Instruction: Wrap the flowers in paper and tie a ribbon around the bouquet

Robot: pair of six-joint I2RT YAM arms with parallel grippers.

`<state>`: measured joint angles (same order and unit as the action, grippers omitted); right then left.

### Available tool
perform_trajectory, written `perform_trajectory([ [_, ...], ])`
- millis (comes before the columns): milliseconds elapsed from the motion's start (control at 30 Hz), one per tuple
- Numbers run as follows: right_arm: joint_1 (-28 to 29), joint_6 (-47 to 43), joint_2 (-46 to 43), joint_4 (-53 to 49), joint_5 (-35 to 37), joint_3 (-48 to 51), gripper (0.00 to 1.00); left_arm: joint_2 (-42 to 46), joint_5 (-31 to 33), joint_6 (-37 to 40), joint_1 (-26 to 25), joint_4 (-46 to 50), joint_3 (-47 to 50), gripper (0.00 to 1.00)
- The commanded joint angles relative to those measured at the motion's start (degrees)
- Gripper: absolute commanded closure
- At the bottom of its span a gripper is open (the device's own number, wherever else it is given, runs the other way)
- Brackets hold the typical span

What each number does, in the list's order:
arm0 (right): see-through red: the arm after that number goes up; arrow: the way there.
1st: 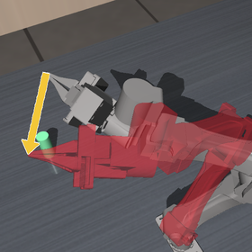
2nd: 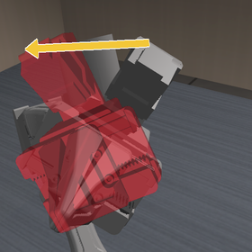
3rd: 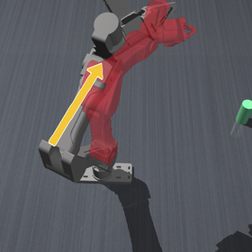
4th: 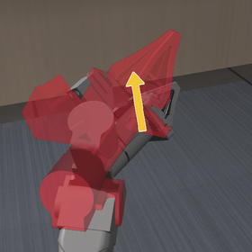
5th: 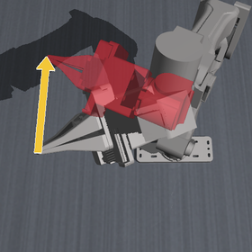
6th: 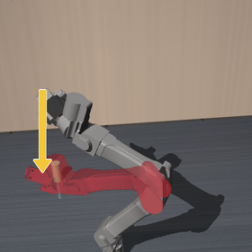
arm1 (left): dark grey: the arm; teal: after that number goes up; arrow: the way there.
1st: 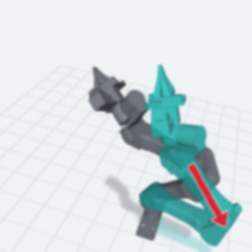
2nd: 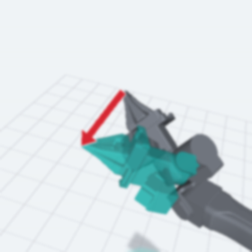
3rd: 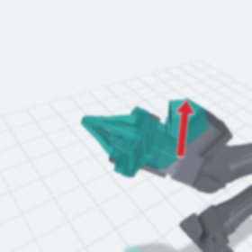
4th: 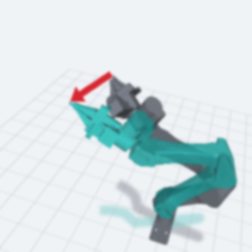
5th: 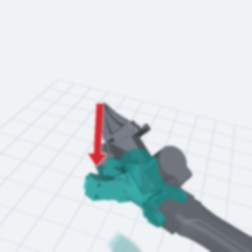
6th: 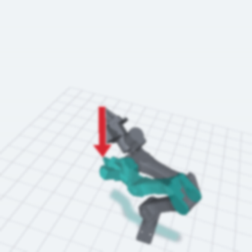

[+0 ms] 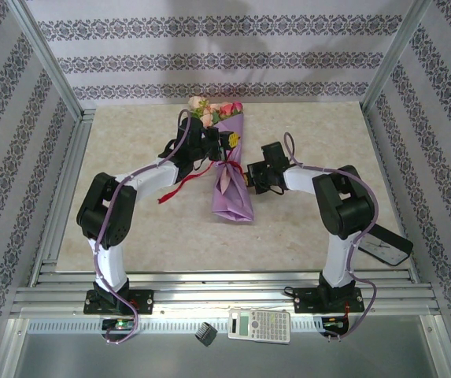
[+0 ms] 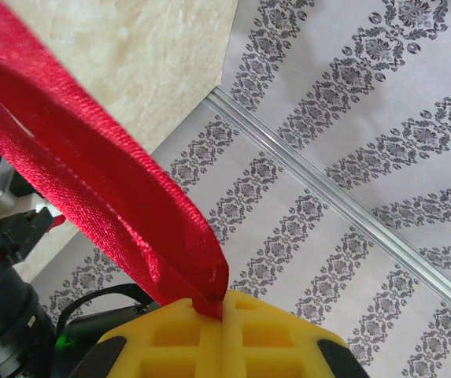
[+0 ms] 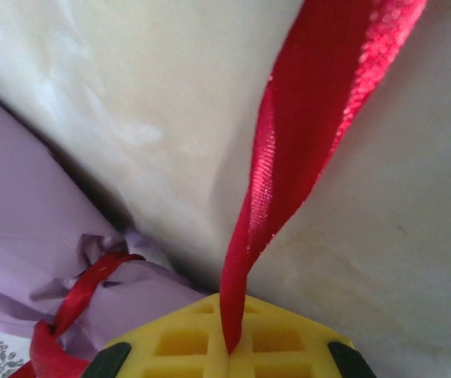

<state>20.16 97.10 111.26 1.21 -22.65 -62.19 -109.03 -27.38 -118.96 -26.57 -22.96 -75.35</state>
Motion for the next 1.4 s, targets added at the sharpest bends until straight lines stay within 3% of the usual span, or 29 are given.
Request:
perform_trajectory([
  [0, 0.9, -0.3, 1.0, -1.2, -0.9, -1.2, 1.0, 0.2, 0.9, -1.4, -0.1, -4.3, 0.4, 1.0],
  [167, 1.7, -0.8, 1.3, -1.5, -2.0, -2.3, 0.99, 1.4, 1.6, -2.7, 0.5, -7.5, 3.5, 1.0],
  [333, 1.5, -6.1, 0.1, -9.3, -3.4, -5.4, 0.62, 3.2, 1.4, -2.5, 2.3, -7.8, 5.7, 1.0],
  [500, -4.1, -16.3, -5.5, -20.1, -1.2, -5.3, 0.5, 3.0, 1.2, -3.5, 2.8, -10.1, 7.2, 1.0],
  [667, -13.1, -33.9, -9.9, -35.2, 1.6, -8.6, 0.45, 2.5, 1.2, -4.0, 2.9, -11.3, 6.9, 1.0],
  [933, -29.6, -54.0, -13.2, -49.0, 11.3, -9.7, 0.44, 1.4, 0.5, -5.0, 2.9, -12.3, 5.9, 1.0],
  [1067, -33.4, -58.1, -10.3, -51.4, 14.4, -9.1, 0.45, 0.9, 0.4, -5.3, 2.9, -12.5, 5.5, 1.0],
  [1367, -34.4, -58.2, -4.8, -50.8, 17.3, -10.3, 0.47, 0.4, -1.3, -4.6, 2.9, -11.7, 4.3, 1.0],
])
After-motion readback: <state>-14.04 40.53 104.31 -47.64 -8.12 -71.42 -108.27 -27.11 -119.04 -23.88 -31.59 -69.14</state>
